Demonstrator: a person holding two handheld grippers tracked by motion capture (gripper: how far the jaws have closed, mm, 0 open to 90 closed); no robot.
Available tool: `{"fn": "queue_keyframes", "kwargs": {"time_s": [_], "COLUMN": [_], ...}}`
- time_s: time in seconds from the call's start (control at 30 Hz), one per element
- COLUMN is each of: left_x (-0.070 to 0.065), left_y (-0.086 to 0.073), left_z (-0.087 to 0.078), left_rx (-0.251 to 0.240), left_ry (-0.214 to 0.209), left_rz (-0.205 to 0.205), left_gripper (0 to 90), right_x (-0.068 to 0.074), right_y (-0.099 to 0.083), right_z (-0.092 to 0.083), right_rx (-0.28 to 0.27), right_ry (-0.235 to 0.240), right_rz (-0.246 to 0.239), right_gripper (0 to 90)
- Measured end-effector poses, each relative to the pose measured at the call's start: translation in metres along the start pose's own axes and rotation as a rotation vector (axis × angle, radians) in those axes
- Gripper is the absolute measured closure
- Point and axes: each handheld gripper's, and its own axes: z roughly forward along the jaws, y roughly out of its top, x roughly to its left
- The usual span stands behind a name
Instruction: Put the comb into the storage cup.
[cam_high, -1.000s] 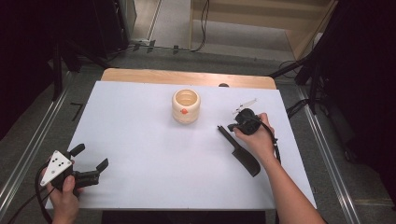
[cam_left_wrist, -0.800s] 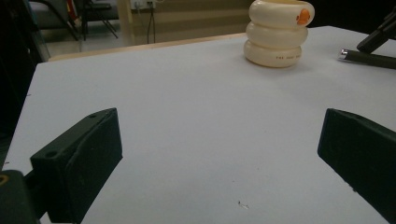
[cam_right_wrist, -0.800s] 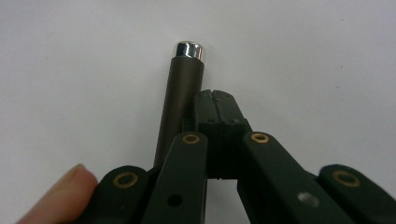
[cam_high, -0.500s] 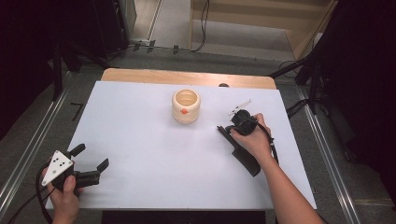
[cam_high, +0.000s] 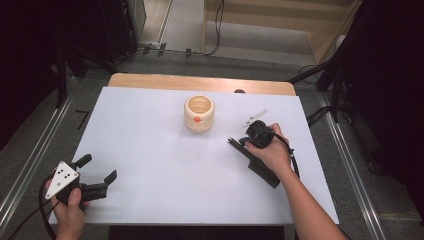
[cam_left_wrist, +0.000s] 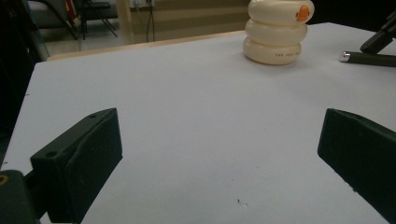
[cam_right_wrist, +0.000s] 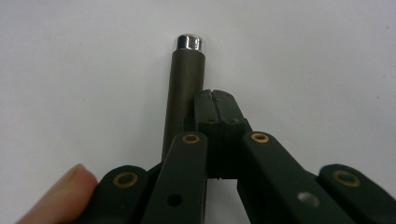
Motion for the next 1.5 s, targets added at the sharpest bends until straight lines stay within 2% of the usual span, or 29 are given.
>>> {"fn": "queue_keyframes", "kwargs": {"time_s": [0.27,0.37,0.47,0.57,0.73,0.83,0.97,1.1,1.23,1.5], "left_x": [-0.001,-0.001,-0.001,-0.002,-0.002,-0.002,-0.002,-0.002,-0.002,-0.003], "left_y": [0.0,0.0,0.0,0.0,0.0,0.0,0.0,0.0,0.0,0.0], "left_z": [0.001,0.001,0.001,0.002,0.003,0.003,0.003,0.003,0.003,0.003], "left_rx": [0.008,0.008,0.01,0.013,0.018,0.018,0.022,0.022,0.023,0.024], "left_ry": [0.004,0.005,0.003,0.001,0.003,0.004,0.007,0.006,0.004,0.001], "left_rz": [0.007,0.007,0.012,0.015,0.016,0.016,0.021,0.021,0.022,0.025], "left_gripper": [0.0,0.0,0.0,0.0,0.0,0.0,0.0,0.0,0.0,0.0], "right_x": [0.012,0.017,0.021,0.019,0.012,0.01,0.006,0.006,0.01,0.022], "right_y": [0.002,0.0,-0.002,-0.004,-0.004,-0.003,-0.004,-0.004,-0.003,-0.002], "right_z": [-0.006,-0.008,-0.009,-0.009,-0.008,-0.005,0.003,0.01,0.011,0.01], "right_rx": [-0.019,-0.032,-0.038,-0.048,-0.066,-0.068,-0.059,-0.036,-0.039,-0.034], "right_ry": [0.028,0.055,0.053,0.059,0.042,-0.004,-0.003,0.018,0.037,0.087], "right_rz": [-0.048,-0.055,-0.066,-0.044,-0.02,-0.011,0.023,0.012,-0.002,-0.071], "right_gripper": [88.0,88.0,88.0,88.0,88.0,88.0,88.0,88.0,88.0,88.0]}}
